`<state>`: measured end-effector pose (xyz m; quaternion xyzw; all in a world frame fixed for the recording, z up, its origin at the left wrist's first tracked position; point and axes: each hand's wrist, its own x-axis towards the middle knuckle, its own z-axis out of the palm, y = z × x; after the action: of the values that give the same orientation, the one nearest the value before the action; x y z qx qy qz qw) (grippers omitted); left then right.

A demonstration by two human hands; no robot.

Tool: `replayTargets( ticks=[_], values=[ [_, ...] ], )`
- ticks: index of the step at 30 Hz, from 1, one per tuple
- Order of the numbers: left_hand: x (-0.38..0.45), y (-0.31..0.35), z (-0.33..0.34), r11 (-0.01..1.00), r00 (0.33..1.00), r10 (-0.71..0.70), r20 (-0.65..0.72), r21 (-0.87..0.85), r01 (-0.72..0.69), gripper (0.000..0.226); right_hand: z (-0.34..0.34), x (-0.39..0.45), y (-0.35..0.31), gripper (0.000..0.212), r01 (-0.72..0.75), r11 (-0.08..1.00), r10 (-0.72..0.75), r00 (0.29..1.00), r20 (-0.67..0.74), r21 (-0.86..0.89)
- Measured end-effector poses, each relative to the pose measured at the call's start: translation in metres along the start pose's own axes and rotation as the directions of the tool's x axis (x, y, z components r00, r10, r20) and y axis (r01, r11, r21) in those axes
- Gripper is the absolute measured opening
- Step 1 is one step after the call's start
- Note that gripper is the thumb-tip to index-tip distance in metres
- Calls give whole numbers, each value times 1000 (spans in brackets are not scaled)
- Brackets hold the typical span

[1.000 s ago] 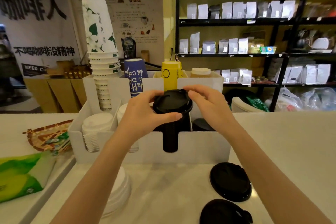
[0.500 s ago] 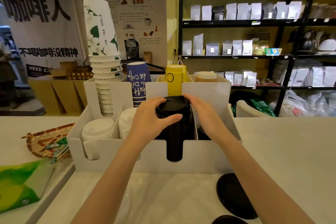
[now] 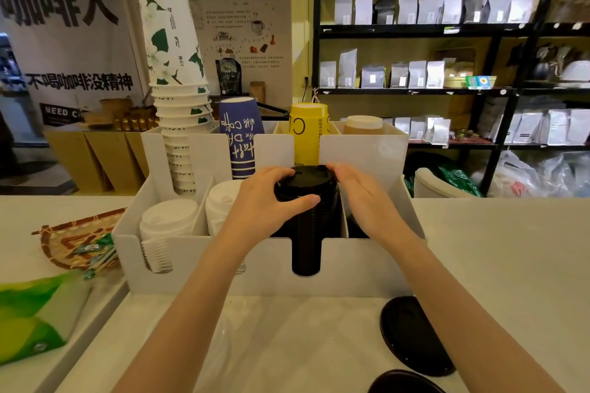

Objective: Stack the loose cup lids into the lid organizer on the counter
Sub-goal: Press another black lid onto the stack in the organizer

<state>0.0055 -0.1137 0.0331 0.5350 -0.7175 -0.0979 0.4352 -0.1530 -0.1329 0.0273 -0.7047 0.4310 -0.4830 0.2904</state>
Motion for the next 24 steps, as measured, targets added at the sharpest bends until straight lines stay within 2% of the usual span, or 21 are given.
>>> replayTargets(
  ticks=[3,8,13,17,24],
  values=[
    [-1,0,1,1000,1000,7,-5,5,-7,56,0,-2,-1,42,5,1000,-5,1000,4,-15],
    [-3,1,3,998,999,44,-16,54,-43,55,-2,-4,0,27,-50,996,47,998,40,80],
    [-4,3,2,997,997,73,-27,15,-72,54,-6,-9,-5,41,-81,991,76,996,53,105],
    [-4,3,2,998,998,58,6,-18,-58,53,-5,-13,-7,27,-62,994,57,997,47,93],
    [-3,1,3,998,998,47,32,-34,-46,47,-1,-17,-8,45,37,990,-27,997,71,-136]
  ],
)
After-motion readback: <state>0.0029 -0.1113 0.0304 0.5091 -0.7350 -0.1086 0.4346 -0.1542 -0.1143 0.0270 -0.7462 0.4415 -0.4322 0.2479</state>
